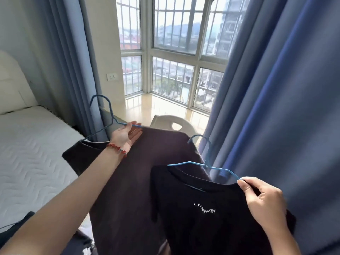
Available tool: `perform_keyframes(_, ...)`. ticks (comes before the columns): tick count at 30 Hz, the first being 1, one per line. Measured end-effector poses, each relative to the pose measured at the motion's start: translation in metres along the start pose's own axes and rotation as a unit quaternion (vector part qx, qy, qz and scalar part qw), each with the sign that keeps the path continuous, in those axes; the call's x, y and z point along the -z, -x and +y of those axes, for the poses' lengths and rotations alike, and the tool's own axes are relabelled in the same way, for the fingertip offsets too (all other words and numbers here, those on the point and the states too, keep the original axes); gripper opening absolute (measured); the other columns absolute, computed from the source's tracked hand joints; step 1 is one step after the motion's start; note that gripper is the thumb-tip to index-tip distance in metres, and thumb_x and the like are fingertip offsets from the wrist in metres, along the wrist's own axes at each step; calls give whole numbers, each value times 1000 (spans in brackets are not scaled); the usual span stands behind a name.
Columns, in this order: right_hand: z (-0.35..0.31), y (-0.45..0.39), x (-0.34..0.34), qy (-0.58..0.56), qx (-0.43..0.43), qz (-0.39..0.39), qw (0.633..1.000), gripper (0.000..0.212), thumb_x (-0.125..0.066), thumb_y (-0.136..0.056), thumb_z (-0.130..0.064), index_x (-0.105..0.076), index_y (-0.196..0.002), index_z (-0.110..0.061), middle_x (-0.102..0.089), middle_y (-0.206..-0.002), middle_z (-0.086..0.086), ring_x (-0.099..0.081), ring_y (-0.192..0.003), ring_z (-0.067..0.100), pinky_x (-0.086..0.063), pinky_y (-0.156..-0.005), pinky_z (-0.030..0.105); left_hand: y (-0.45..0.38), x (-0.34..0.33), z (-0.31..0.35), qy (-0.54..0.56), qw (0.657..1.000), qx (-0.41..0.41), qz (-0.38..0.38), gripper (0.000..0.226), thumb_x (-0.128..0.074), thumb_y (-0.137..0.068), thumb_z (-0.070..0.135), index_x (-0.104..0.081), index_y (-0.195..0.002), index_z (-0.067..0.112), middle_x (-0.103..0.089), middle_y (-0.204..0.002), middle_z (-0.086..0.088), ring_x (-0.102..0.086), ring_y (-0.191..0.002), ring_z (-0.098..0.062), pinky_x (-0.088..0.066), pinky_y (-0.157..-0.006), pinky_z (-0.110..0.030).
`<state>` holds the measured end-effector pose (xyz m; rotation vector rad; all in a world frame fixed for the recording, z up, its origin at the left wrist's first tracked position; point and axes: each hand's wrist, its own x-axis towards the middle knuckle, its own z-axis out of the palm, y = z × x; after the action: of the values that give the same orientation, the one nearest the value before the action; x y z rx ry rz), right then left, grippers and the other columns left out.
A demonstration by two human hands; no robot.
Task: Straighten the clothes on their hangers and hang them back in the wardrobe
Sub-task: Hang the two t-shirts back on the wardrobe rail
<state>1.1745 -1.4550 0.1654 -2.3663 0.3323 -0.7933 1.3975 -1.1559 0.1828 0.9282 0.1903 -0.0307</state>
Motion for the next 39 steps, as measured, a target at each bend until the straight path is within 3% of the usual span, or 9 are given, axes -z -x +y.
perform_keyframes(3,-22,10,30,0,7,16,1000,29,-68,-80,-24,-52,-85,-48,-52,-73,-47,-53,-66,14,-37,-58,16,30,-6,25,2,1000,-11,-17,23,-40,-97,13,-57,-83,7,-72,-59,1,-63,-80,-16,-47,-88,-34)
perform_keyframes(6,-45,24,56,10,17,42,999,33,-69,-80,-23,-50,-89,-49,-50,-69,-49,-54,-60,12,-37,-60,15,59,-5,50,16,999,-13,-41,22,-40,-97,14,-58,-86,7,-73,-61,1,-63,-84,-17,-46,-89,-33)
perform_keyframes(10,-77,53,83,1,32,67,997,31,-69,-81,-24,-51,-96,-44,-49,-67,-51,-50,-72,-18,-34,-61,2,99,5,83,31,997,-30,-71,21,-41,-96,15,-59,-88,6,-74,-65,0,-69,-78,-16,-50,-81,-31)
perform_keyframes(14,-110,92,98,-6,25,67,997,40,-70,-79,-19,-54,-79,-55,-55,-71,-44,-53,-79,-2,-37,-62,10,135,33,119,37,994,-55,-90,22,-42,-96,16,-61,-88,7,-74,-68,-1,-72,-66,-11,-52,-69,-27)
perform_keyframes(18,-142,138,100,-13,15,64,998,50,-70,-79,-21,-53,-68,-67,-57,-83,-37,-53,-81,8,-38,-65,16,164,74,160,32,993,-74,-85,23,-40,-97,16,-59,-86,9,-73,-62,2,-66,-78,-12,-49,-79,-30)
perform_keyframes(23,-174,189,100,-41,17,33,998,45,-71,-79,-18,-58,-66,-59,-65,-74,-24,-58,-76,8,-41,-62,18,207,136,208,25,993,-103,-58,24,-36,-99,18,-56,-85,11,-72,-59,6,-61,-84,-11,-44,-92,-31)
perform_keyframes(29,-213,231,105,-38,13,-17,999,34,-71,-79,-23,-62,-58,-48,-65,-58,-6,-59,-70,13,-44,-61,23,277,217,265,0,989,-144,-19,25,-35,-99,20,-56,-87,14,-72,-62,9,-53,-106,-17,-45,-87,-31)
perform_keyframes(33,-238,255,107,-20,29,-49,998,29,-67,-82,-25,-58,-63,-43,-68,-64,-5,-62,-74,22,-49,-71,35,343,267,297,-26,982,-183,28,26,-34,-99,21,-56,-86,16,-71,-59,10,-57,-95,-15,-45,-84,-28)
perform_keyframes(39,-254,291,112,-30,76,-106,991,14,-64,-84,-26,-68,-72,-33,-66,-69,-6,-60,-80,24,-47,-72,35,468,335,326,-69,961,-245,112,32,-33,-99,23,-60,-81,21,-68,-52,15,-66,-58,2,-47,-70,-15)
